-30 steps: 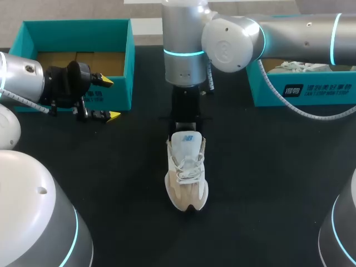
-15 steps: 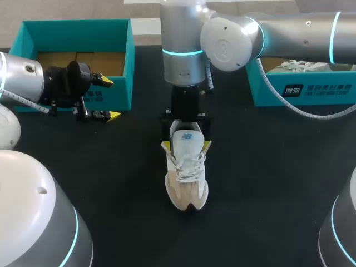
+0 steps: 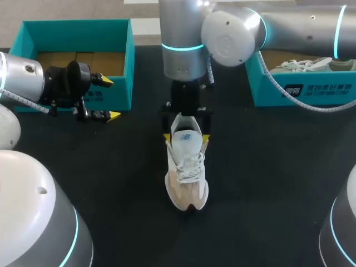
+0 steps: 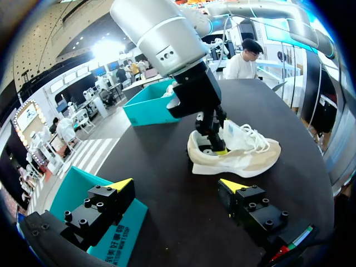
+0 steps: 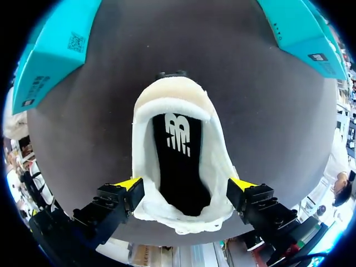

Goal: Take the shoe out of the shoebox, open the shoe tongue, remove and reinsert the insole, then place the shoe into the shoebox

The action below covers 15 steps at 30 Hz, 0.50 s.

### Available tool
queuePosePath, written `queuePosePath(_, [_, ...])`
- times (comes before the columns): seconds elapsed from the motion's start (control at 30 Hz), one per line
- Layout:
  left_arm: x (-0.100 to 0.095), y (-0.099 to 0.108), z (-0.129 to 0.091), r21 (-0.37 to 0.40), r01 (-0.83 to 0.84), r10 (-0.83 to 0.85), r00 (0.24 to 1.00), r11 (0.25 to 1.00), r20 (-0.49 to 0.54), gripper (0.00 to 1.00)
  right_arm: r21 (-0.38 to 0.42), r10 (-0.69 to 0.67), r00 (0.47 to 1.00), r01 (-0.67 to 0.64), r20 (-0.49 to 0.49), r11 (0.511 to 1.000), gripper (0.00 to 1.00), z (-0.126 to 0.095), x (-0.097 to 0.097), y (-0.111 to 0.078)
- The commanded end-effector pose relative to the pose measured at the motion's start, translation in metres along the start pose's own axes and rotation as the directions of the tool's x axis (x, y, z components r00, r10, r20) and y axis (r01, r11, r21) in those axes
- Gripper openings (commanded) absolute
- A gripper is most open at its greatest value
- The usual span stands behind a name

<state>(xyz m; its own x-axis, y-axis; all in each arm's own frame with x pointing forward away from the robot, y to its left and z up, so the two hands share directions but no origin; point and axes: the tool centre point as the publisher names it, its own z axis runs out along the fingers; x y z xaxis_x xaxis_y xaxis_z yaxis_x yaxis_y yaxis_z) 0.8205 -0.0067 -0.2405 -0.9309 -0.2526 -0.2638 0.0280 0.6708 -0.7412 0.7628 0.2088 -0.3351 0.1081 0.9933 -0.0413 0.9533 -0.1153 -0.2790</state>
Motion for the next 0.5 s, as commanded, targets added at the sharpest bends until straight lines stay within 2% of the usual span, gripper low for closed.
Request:
queuePosePath(0.03, [0.001, -0.001, 0.000, -0.006, 0.001, -0.001, 1.000, 1.000, 0.000, 1.00, -0.041, 0.007, 1.000, -0.007, 0.005, 0.999, 1.00, -0.011, -0.003, -0.001])
queuePosePath(0.27, [0.001, -0.001, 0.000, -0.006, 0.001, -0.001, 1.000, 1.000, 0.000, 1.00, -0.108, 0.030, 0.999, -0.026, 0.031, 0.994, 1.00, -0.034, -0.005, -0.006])
queuePosePath(0.5, [0.001, -0.001, 0.000, -0.006, 0.001, -0.001, 1.000, 1.000, 0.000, 1.00, -0.127, 0.027, 0.999, -0.021, 0.041, 0.992, 1.00, -0.048, -0.002, -0.027])
